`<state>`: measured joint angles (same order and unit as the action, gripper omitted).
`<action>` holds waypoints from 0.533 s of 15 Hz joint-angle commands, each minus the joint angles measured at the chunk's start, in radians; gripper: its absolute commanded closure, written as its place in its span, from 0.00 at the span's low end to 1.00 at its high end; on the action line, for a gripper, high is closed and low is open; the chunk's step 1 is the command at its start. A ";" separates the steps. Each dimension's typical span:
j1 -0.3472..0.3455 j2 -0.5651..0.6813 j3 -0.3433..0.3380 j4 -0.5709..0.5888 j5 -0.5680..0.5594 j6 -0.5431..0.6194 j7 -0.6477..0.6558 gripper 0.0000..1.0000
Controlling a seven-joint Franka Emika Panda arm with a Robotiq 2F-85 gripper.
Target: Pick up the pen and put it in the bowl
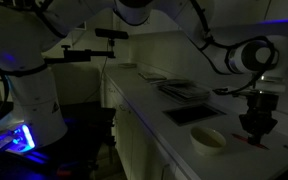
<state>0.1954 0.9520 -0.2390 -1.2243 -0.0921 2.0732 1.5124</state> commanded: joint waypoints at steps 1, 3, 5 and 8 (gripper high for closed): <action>0.043 -0.150 -0.017 -0.220 -0.068 0.026 0.051 0.96; 0.056 -0.217 -0.018 -0.313 -0.099 0.032 0.077 0.96; 0.066 -0.285 -0.013 -0.407 -0.133 0.047 0.110 0.96; 0.072 -0.374 0.002 -0.529 -0.179 0.051 0.148 0.96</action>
<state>0.2550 0.6823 -0.2444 -1.6053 -0.2198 2.0766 1.6028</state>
